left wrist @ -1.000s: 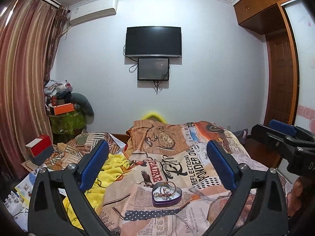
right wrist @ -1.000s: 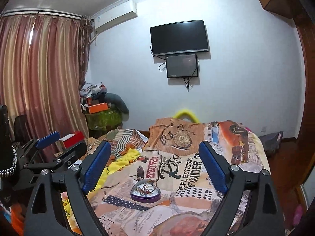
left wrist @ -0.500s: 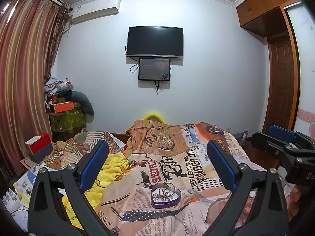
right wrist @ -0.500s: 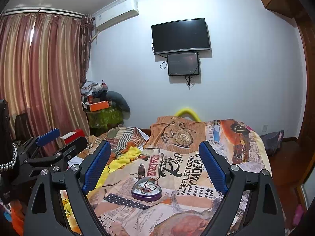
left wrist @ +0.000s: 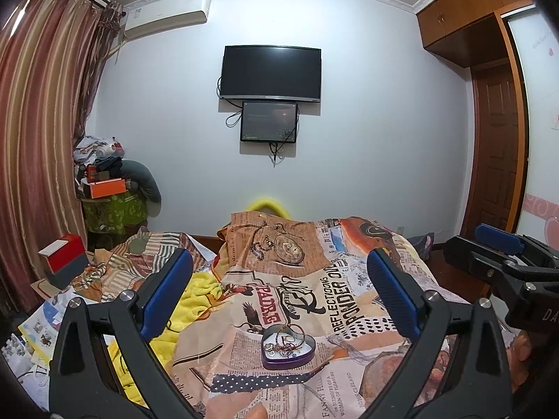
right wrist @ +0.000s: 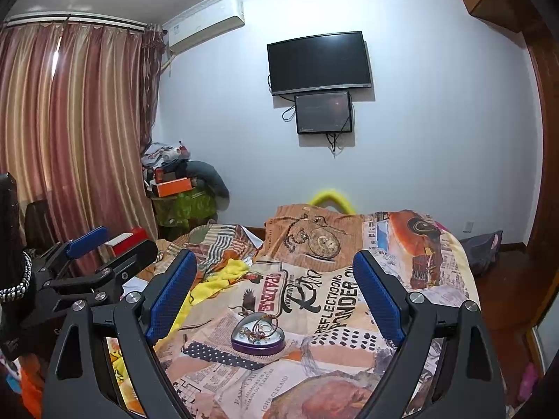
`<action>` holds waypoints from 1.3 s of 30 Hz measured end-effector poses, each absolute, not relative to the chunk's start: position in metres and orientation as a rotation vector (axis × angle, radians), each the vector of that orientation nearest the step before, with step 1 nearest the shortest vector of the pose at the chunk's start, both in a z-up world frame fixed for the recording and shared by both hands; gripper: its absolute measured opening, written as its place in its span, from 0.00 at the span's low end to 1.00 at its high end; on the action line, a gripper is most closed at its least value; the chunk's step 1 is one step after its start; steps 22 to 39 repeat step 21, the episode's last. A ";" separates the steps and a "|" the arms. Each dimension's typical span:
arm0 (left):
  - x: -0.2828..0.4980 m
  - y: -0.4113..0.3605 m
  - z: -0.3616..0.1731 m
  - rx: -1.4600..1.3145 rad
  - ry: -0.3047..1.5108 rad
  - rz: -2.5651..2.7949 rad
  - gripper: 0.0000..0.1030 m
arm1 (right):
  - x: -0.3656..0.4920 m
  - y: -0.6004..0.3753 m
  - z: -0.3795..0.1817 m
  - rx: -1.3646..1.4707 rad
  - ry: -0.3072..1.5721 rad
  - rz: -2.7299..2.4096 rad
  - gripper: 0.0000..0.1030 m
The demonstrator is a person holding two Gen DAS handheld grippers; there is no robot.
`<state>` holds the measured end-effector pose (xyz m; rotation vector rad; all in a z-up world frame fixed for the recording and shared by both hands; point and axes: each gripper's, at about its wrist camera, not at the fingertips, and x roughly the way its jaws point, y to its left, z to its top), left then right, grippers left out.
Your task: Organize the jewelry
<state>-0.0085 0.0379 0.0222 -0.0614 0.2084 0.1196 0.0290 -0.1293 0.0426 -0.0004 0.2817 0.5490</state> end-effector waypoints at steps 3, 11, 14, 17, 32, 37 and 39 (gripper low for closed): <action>-0.009 0.037 0.023 -0.063 0.212 0.115 0.97 | 0.029 -0.130 0.043 0.001 0.281 0.549 0.86; -0.007 0.037 0.021 -0.073 0.221 0.107 0.97 | 0.030 -0.130 0.043 0.000 0.281 0.547 0.86; -0.006 0.036 0.020 -0.070 0.222 0.105 0.97 | 0.029 -0.130 0.043 0.000 0.282 0.547 0.86; -0.006 0.037 0.020 -0.062 0.218 0.109 0.97 | 0.030 -0.131 0.042 0.001 0.287 0.549 0.86; -0.007 0.038 0.019 -0.062 0.218 0.113 0.97 | 0.030 -0.130 0.041 0.003 0.292 0.551 0.86; -0.007 0.038 0.019 -0.062 0.218 0.113 0.97 | 0.030 -0.130 0.041 0.003 0.292 0.551 0.86; -0.007 0.038 0.019 -0.062 0.218 0.113 0.97 | 0.030 -0.130 0.041 0.003 0.292 0.551 0.86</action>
